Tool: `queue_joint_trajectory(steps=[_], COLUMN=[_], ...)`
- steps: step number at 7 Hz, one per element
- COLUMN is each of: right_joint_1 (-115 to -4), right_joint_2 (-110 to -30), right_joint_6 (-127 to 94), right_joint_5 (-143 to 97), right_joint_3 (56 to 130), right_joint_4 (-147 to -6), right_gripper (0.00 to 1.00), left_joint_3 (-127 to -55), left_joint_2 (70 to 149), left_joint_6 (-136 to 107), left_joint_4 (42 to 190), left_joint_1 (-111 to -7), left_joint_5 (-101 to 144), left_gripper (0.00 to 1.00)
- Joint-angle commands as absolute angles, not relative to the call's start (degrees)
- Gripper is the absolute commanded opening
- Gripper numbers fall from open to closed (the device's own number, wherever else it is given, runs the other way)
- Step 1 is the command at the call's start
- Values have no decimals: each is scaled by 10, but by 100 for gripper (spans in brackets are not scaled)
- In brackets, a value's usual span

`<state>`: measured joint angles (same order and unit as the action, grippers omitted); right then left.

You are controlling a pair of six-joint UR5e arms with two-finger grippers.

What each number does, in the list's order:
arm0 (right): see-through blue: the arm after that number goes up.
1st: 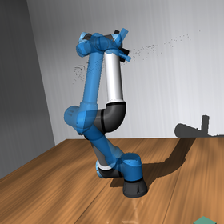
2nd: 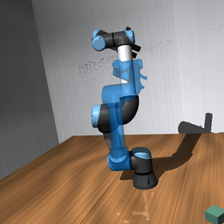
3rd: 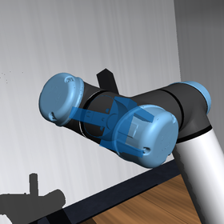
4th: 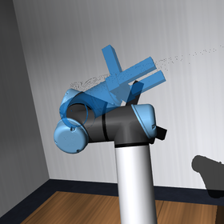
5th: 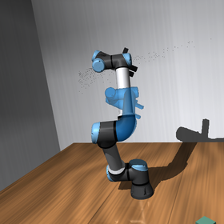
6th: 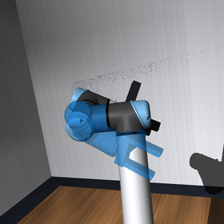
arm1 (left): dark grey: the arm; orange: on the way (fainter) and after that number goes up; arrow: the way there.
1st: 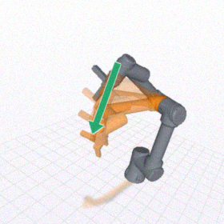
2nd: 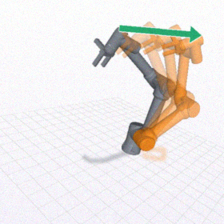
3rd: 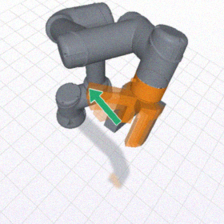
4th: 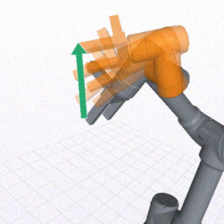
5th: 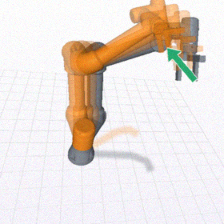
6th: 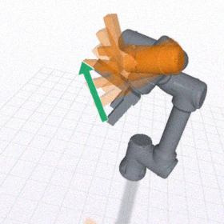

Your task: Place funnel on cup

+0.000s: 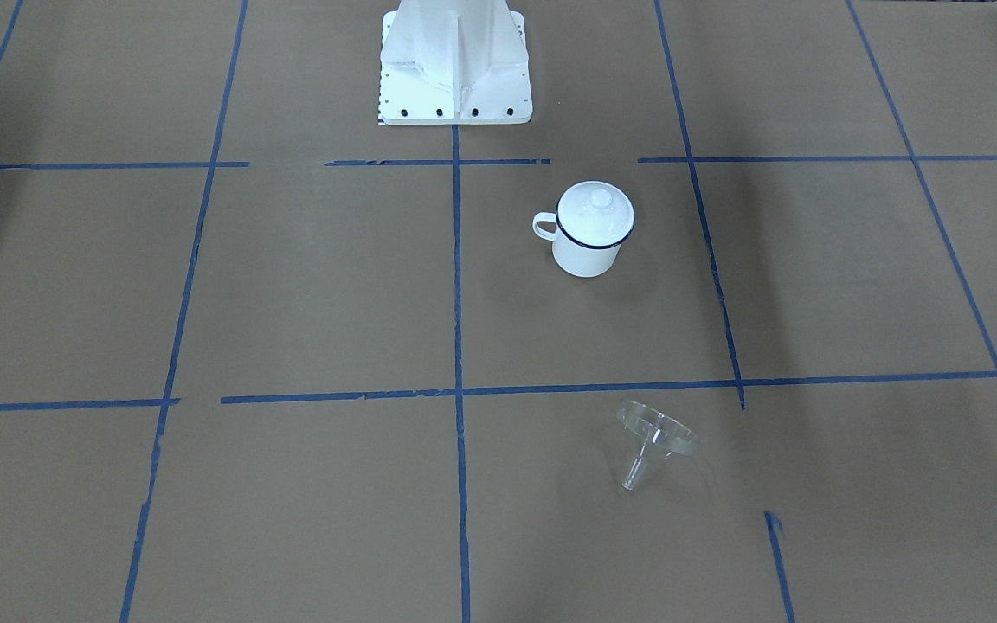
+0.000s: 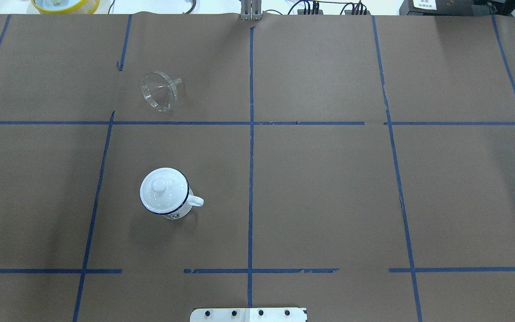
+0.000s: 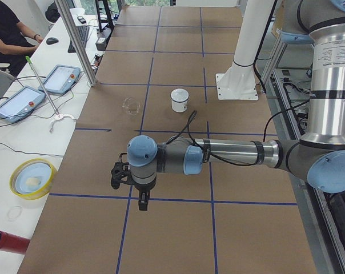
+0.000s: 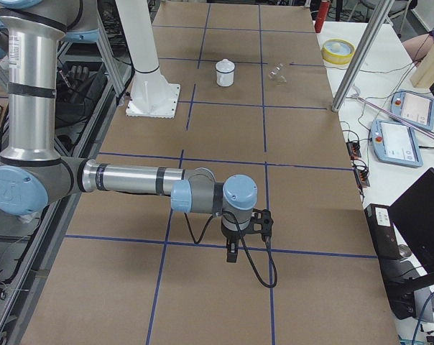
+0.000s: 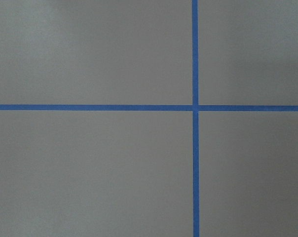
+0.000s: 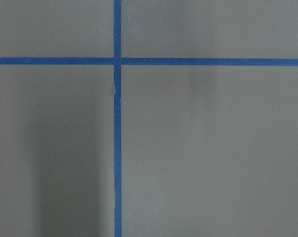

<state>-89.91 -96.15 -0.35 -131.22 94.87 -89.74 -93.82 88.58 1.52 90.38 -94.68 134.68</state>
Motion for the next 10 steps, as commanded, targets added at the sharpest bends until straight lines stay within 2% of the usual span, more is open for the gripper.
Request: queue_joint_trajectory(steps=[1, 7, 9, 10], right_joint_1=[-899, -899, -899, -899], right_joint_2=[-962, -962, -962, -962], right_joint_6=[-4, -4, -4, -4], right_joint_5=[-1312, -1312, -1312, -1312], right_joint_3=[948, 948, 948, 948], right_joint_4=[-897, -897, -897, -897], right_gripper=[100, 100, 100, 100], left_joint_3=[-959, -962, -994, -1044], left_joint_2=[879, 873, 875, 879], left_joint_6=[13, 10, -67, -196], left_joint_4=[908, 909, 928, 948], left_joint_1=[-947, -944, -871, -819], left_joint_5=[1346, 1346, 1348, 1347], left_gripper=[100, 100, 100, 100])
